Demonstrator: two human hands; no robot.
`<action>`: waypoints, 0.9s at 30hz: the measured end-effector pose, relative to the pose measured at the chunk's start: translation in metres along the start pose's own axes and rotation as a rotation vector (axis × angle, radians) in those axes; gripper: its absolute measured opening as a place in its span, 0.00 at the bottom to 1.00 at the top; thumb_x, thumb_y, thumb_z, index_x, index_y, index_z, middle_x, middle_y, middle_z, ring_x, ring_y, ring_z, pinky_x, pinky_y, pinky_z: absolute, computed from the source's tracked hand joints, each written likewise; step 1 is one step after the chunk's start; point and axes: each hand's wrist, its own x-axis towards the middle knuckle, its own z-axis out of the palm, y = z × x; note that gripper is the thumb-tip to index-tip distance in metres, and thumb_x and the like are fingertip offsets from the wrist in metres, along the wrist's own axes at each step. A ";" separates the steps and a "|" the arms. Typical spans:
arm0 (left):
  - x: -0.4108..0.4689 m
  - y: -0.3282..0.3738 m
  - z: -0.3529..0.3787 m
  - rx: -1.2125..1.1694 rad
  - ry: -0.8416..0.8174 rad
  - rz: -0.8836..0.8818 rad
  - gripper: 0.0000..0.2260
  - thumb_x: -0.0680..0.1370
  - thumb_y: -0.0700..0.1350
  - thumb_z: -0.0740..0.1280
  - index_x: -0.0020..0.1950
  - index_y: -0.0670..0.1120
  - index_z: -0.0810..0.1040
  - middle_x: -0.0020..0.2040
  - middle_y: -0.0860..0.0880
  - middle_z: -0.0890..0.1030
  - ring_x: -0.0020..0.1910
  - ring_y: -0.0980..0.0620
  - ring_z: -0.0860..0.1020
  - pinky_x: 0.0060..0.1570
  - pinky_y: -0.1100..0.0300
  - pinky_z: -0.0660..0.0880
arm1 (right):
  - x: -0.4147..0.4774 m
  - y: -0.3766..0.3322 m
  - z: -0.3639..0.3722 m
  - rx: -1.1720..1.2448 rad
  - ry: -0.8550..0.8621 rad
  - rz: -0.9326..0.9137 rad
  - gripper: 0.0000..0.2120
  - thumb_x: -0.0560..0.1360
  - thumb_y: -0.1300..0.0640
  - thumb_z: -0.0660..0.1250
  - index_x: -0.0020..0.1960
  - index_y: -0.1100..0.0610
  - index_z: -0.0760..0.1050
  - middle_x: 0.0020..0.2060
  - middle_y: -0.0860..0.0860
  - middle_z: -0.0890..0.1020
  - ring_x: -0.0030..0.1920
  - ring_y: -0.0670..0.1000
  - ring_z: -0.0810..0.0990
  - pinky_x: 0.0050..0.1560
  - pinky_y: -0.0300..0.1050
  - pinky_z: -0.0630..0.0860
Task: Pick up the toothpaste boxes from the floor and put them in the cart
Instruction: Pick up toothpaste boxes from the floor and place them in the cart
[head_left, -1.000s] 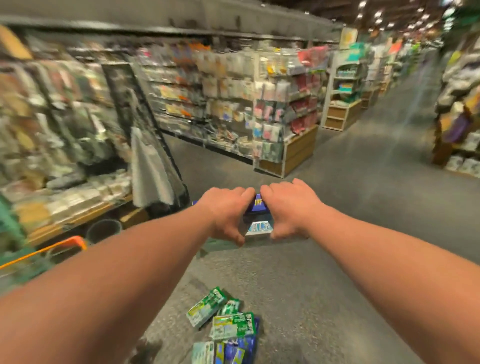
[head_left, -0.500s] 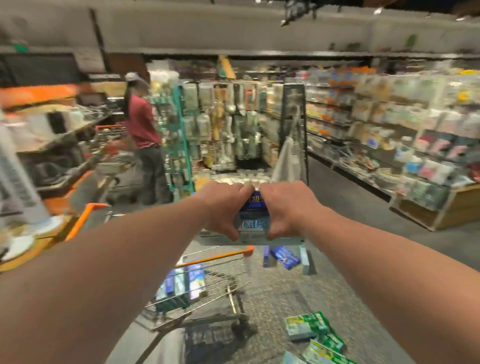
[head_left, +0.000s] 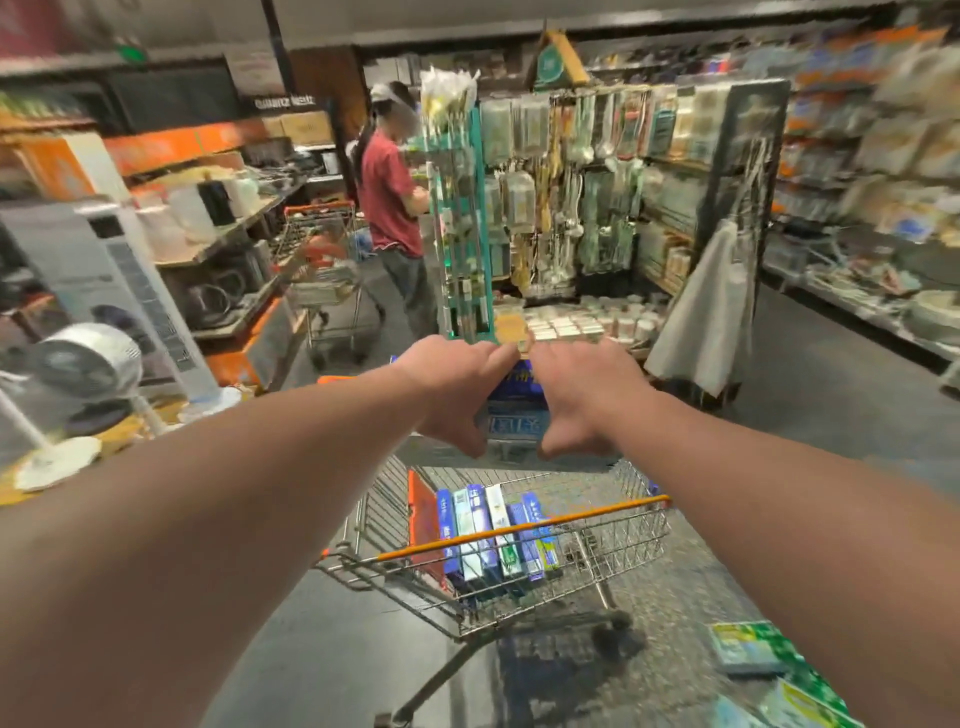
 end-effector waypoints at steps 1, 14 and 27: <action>0.009 -0.006 0.010 -0.015 0.005 0.006 0.42 0.63 0.66 0.76 0.68 0.49 0.64 0.57 0.51 0.77 0.49 0.46 0.81 0.38 0.54 0.71 | 0.011 0.001 0.007 0.002 -0.017 0.002 0.37 0.57 0.34 0.74 0.56 0.52 0.65 0.50 0.49 0.78 0.51 0.55 0.79 0.46 0.50 0.68; 0.252 -0.011 0.186 -0.197 -0.119 0.146 0.40 0.60 0.63 0.78 0.65 0.51 0.64 0.54 0.50 0.75 0.51 0.45 0.79 0.39 0.52 0.73 | 0.151 0.100 0.215 0.089 -0.185 0.155 0.37 0.56 0.33 0.74 0.55 0.51 0.65 0.52 0.49 0.78 0.55 0.55 0.78 0.54 0.53 0.72; 0.442 0.090 0.474 -0.250 -0.239 0.547 0.37 0.67 0.65 0.76 0.66 0.51 0.62 0.57 0.47 0.75 0.56 0.45 0.77 0.50 0.51 0.71 | 0.181 0.108 0.522 0.212 -0.451 0.583 0.37 0.62 0.36 0.75 0.61 0.50 0.62 0.56 0.50 0.78 0.59 0.54 0.79 0.54 0.54 0.71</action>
